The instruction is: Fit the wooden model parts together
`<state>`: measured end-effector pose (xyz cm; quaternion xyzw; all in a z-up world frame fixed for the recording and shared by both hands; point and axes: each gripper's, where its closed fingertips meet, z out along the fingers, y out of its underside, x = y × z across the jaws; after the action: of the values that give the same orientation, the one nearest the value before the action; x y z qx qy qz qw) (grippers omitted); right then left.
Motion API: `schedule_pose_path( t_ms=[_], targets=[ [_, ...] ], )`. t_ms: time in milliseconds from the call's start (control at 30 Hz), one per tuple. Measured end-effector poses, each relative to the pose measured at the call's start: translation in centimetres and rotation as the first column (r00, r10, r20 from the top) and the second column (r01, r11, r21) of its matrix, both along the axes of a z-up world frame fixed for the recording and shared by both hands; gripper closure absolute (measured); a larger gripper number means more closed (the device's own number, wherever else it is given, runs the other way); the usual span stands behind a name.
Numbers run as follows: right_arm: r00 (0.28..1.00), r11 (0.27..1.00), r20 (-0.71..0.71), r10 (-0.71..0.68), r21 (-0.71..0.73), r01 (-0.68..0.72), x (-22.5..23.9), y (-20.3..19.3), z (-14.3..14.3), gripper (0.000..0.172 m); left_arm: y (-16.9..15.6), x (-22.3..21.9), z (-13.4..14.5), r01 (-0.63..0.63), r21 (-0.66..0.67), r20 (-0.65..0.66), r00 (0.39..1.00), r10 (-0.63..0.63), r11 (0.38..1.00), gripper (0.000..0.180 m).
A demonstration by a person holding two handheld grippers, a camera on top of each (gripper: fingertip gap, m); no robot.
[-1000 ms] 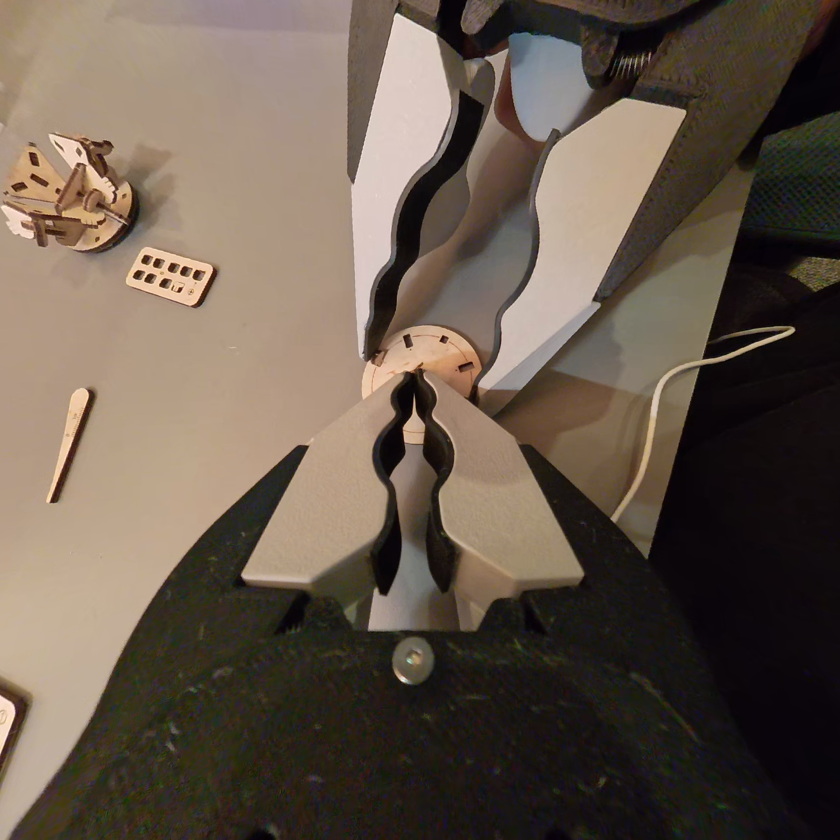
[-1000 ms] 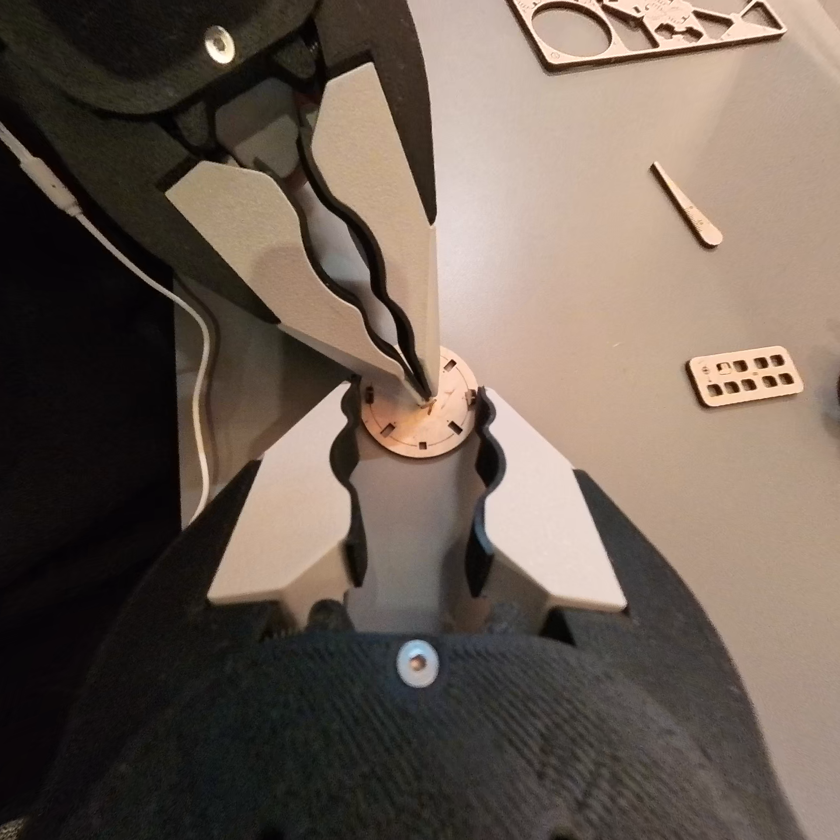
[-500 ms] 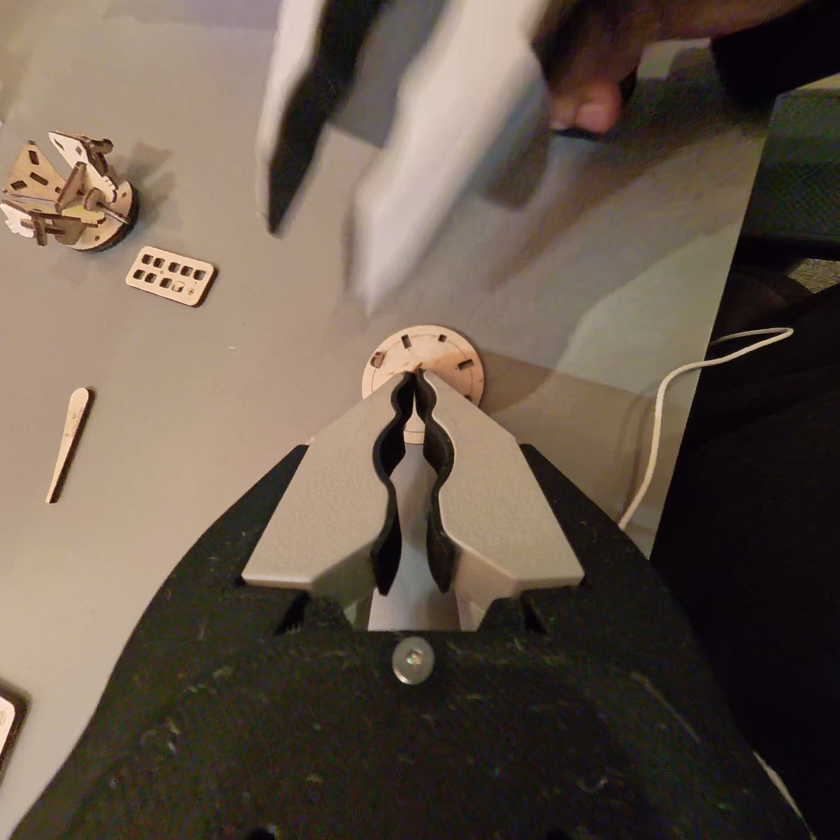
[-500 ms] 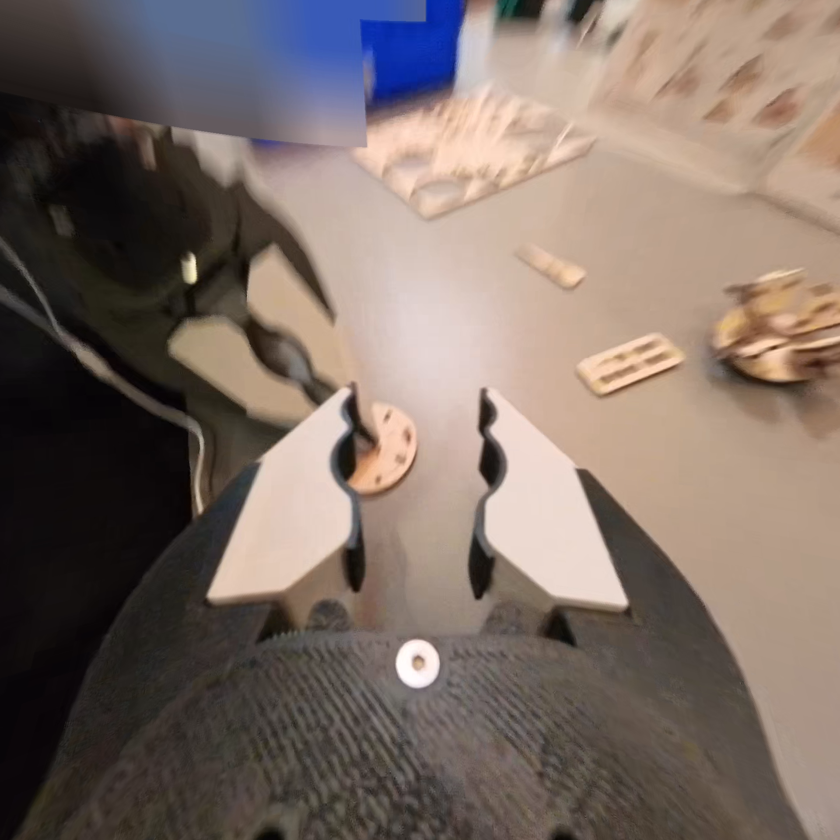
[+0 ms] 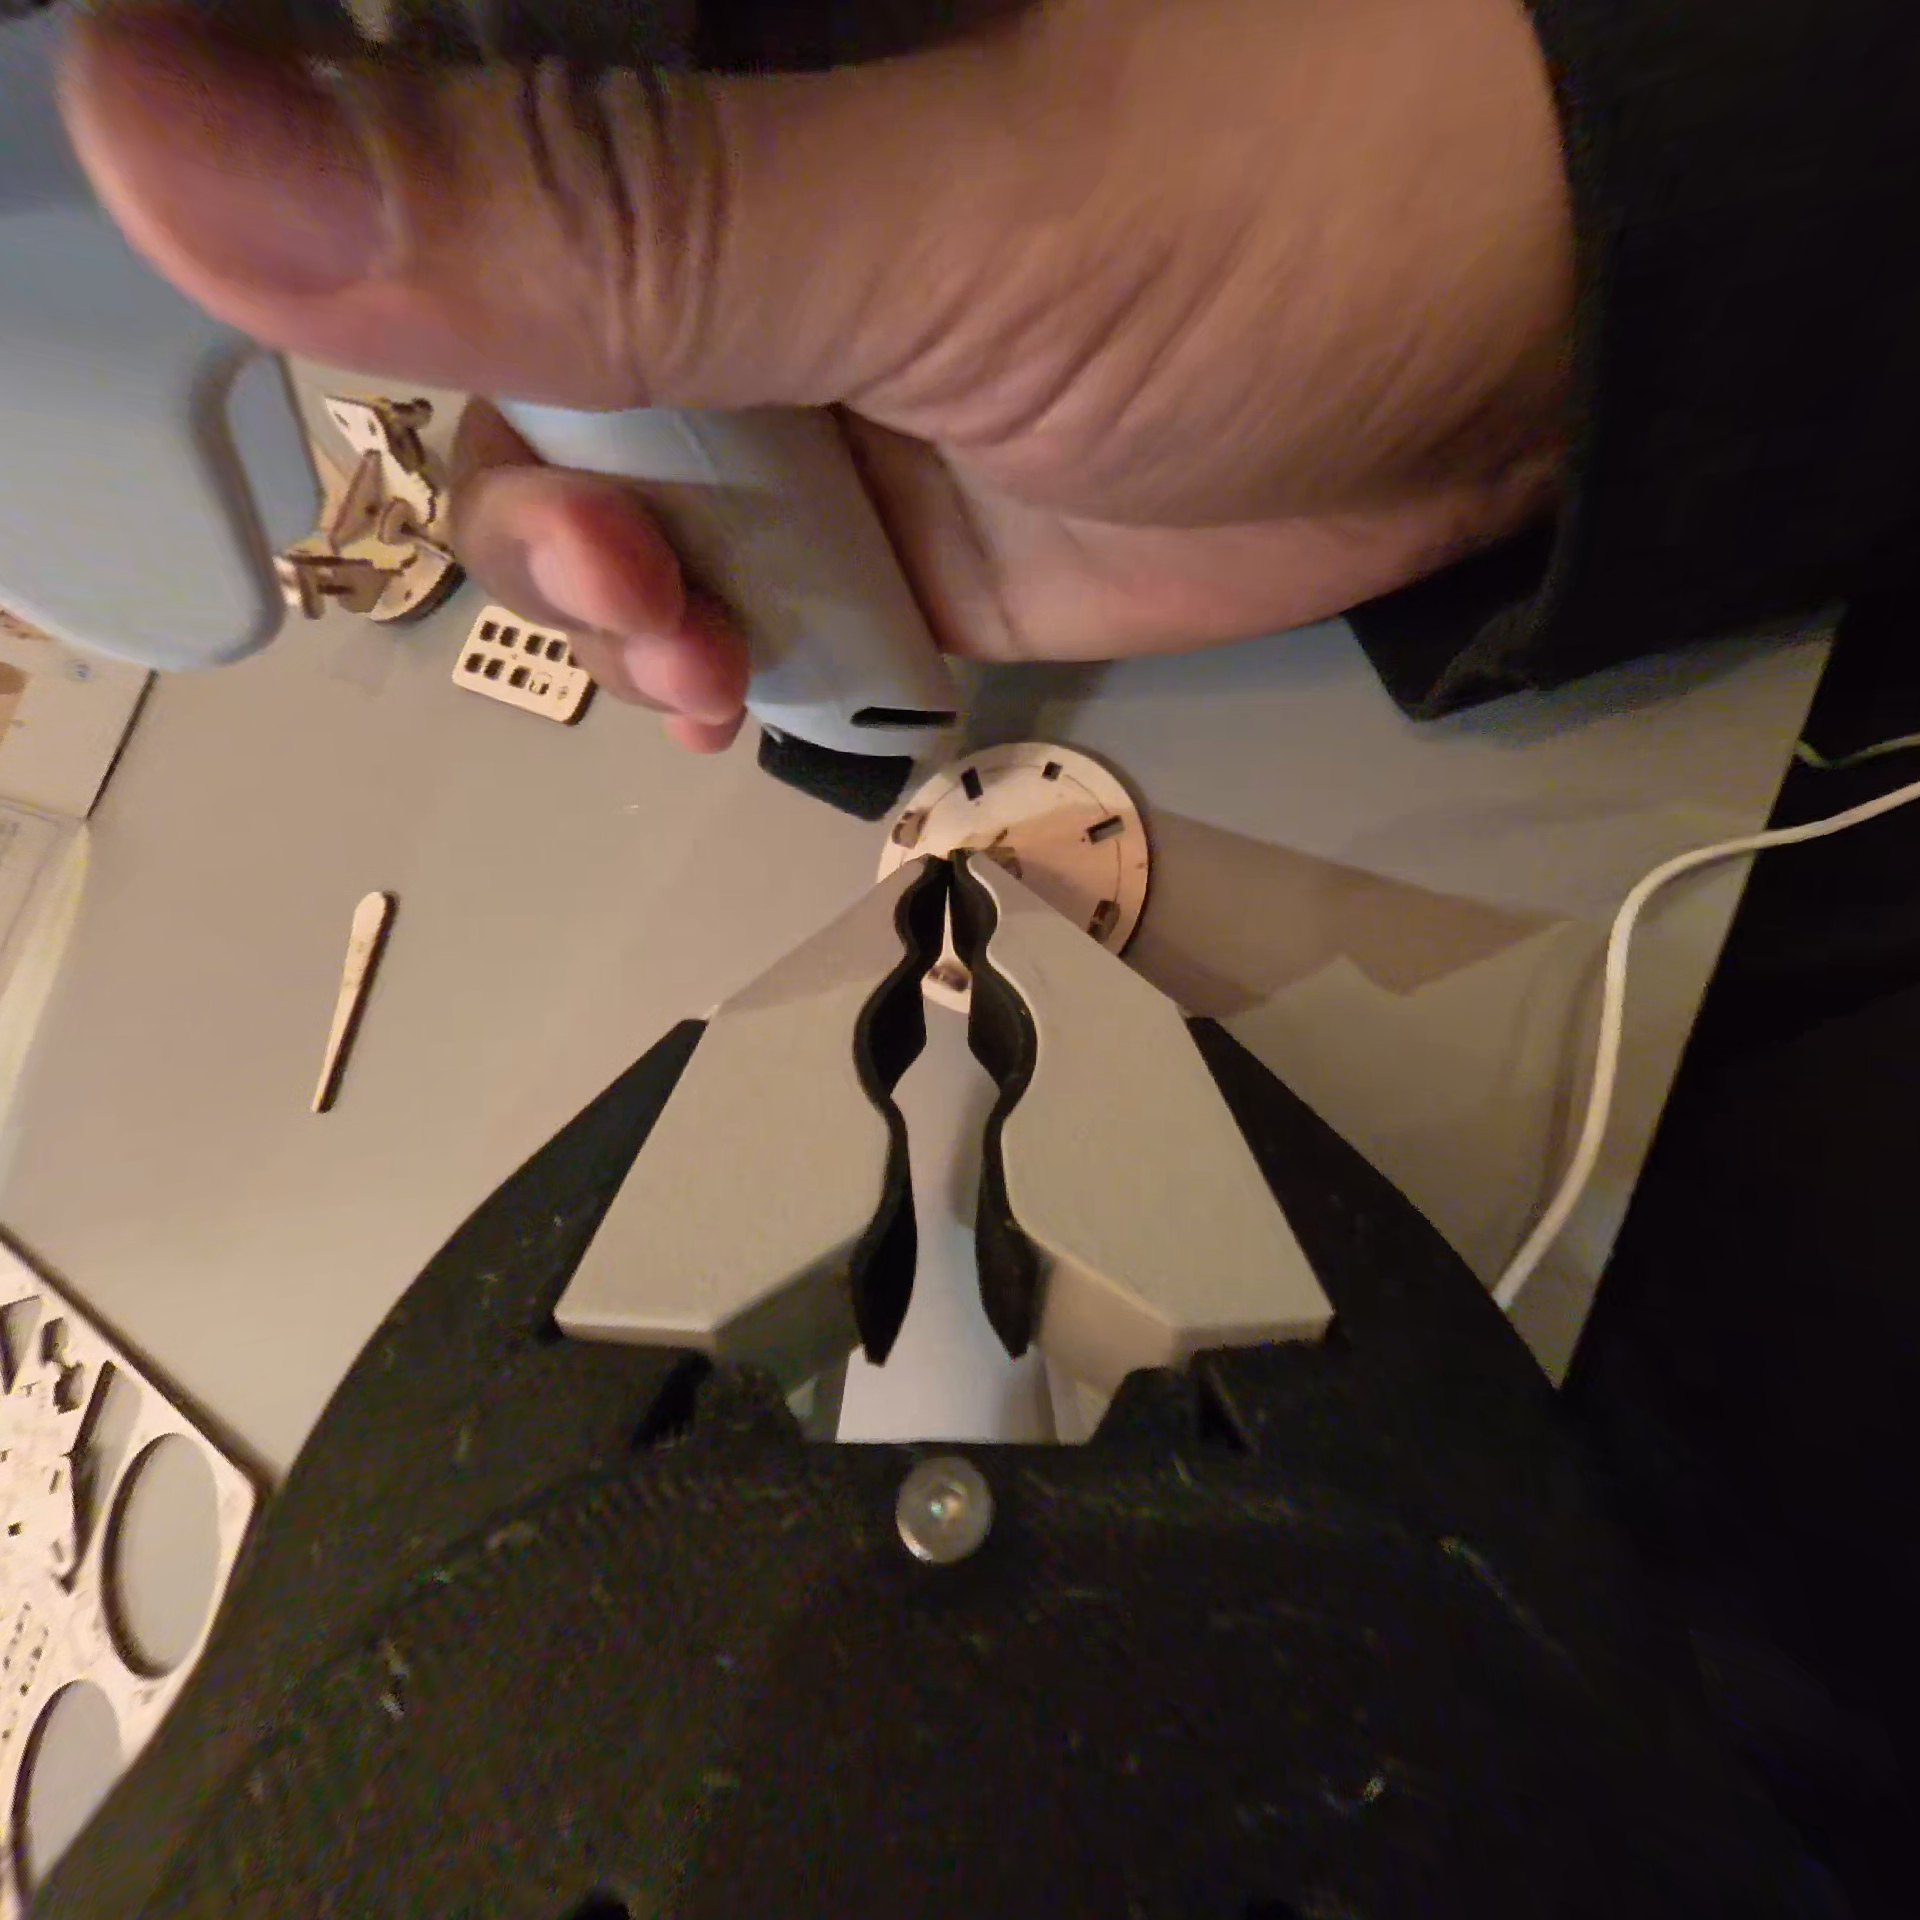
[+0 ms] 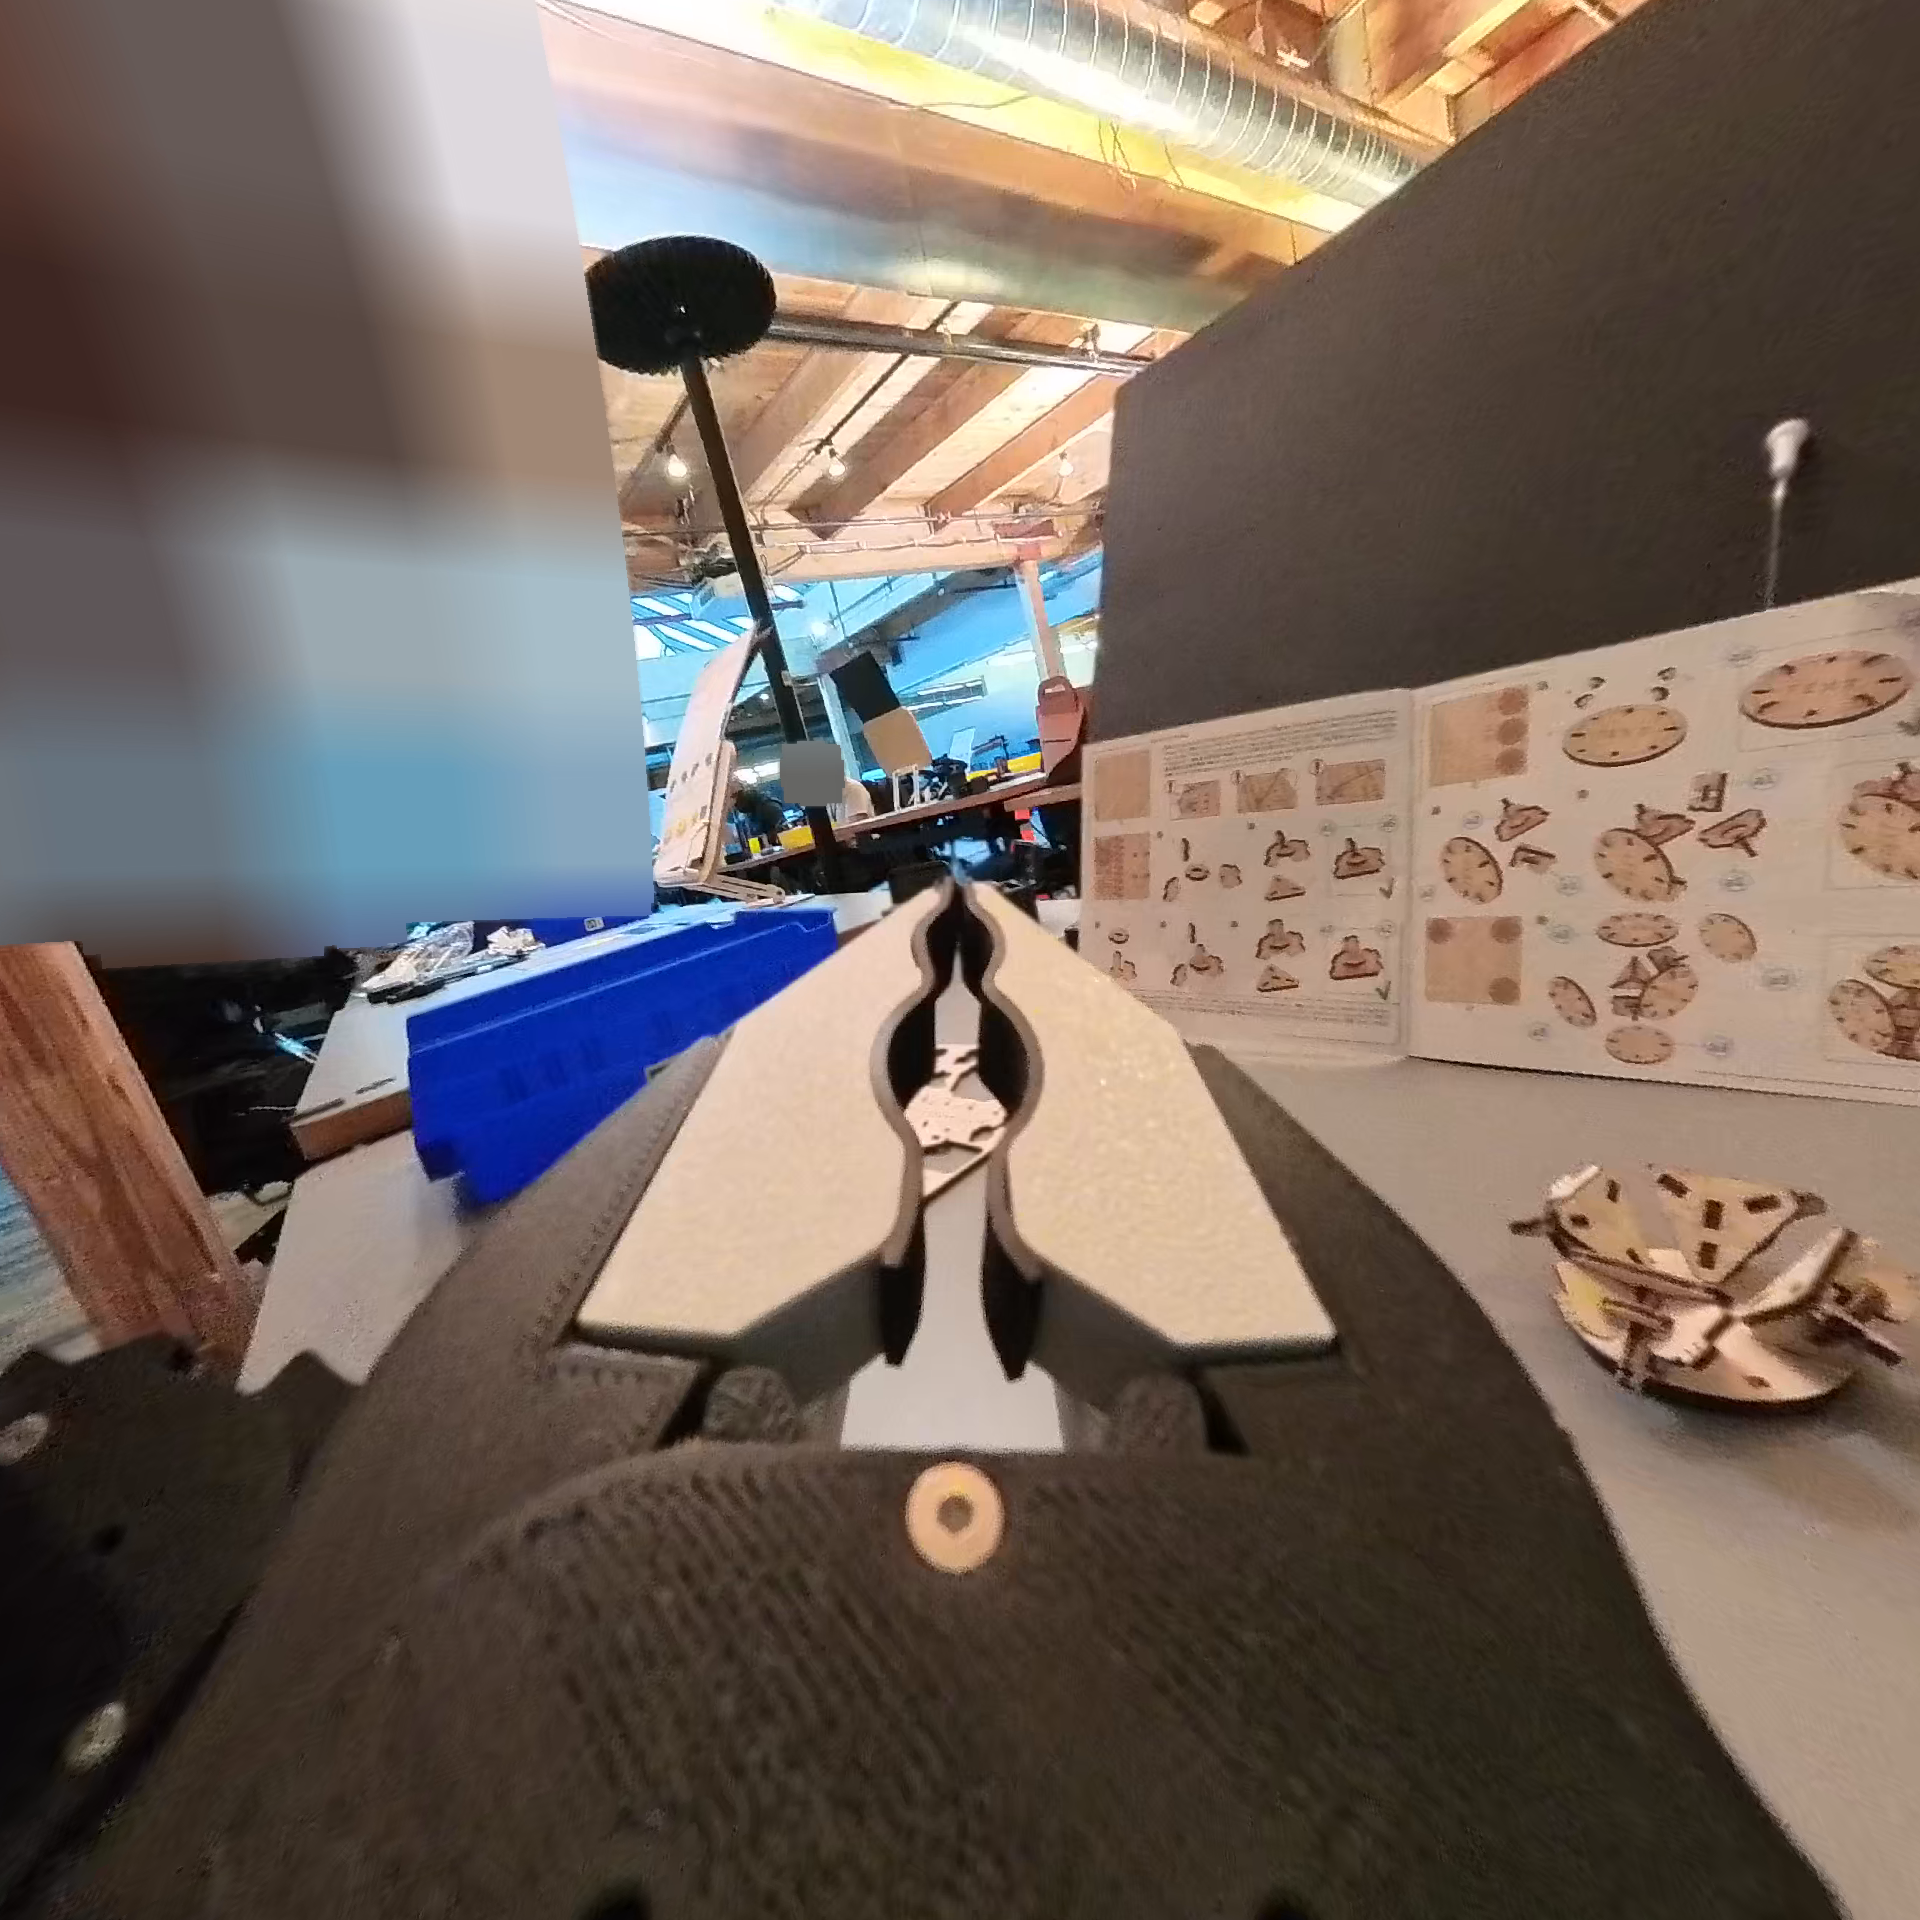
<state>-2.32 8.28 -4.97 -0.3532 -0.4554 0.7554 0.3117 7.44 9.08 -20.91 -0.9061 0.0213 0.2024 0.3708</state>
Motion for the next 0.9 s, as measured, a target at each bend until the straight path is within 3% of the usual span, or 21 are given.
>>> schedule_pose_path(
  t_ms=[133,467,900],
  targets=[
    [0.999,0.999,0.015,-0.044,0.024,0.044,-1.0,-0.3,-0.2,0.172,-0.1,-0.1,-0.1,-0.003,-0.020,-0.083,0.997,0.002,1.000,0.180],
    [0.997,0.998,0.044,-0.055,0.014,0.055,-2.6,-0.9,-0.6,0.172,-0.2,-0.1,-0.2,-0.004,-0.014,-0.023,1.000,0.004,1.000,0.179],
    [0.990,0.967,0.066,-0.122,0.232,0.104,-2.7,-2.4,-2.6,0.172,-0.2,-0.1,-0.2,-0.013,-0.016,-0.031,0.999,0.013,1.000,0.179]
  ],
)
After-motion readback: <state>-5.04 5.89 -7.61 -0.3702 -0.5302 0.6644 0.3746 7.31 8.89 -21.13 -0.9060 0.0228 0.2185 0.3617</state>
